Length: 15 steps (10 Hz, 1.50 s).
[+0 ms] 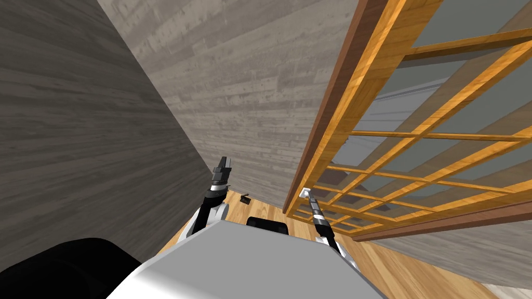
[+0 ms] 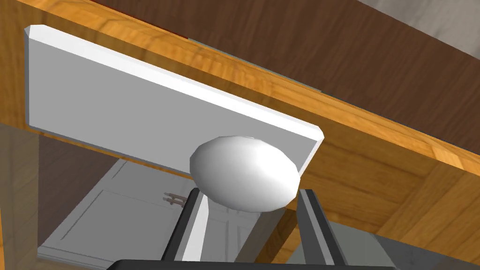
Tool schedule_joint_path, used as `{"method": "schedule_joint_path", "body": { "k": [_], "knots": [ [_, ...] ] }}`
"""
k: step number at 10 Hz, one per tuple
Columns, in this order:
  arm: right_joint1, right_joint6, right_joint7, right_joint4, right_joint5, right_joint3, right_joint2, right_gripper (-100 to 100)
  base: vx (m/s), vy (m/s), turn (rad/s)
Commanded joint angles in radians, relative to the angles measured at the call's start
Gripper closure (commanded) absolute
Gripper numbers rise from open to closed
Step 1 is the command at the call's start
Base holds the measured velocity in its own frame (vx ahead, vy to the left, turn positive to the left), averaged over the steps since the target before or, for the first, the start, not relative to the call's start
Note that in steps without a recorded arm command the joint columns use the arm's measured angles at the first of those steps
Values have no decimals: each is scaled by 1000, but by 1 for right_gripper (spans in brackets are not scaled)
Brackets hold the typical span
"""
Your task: Pull the door open
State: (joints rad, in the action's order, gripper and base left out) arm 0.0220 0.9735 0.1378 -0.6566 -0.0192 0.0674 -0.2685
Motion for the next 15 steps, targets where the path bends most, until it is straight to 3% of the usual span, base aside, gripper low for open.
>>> {"method": "schedule_joint_path", "body": {
  "k": [1,15],
  "knots": [
    [-4,6,-40,0,-8,-15,11,100,-50,-22,57],
    [18,-13,-375,-27,-179,-58,-5,100,-43,-16,88]
  ]
}}
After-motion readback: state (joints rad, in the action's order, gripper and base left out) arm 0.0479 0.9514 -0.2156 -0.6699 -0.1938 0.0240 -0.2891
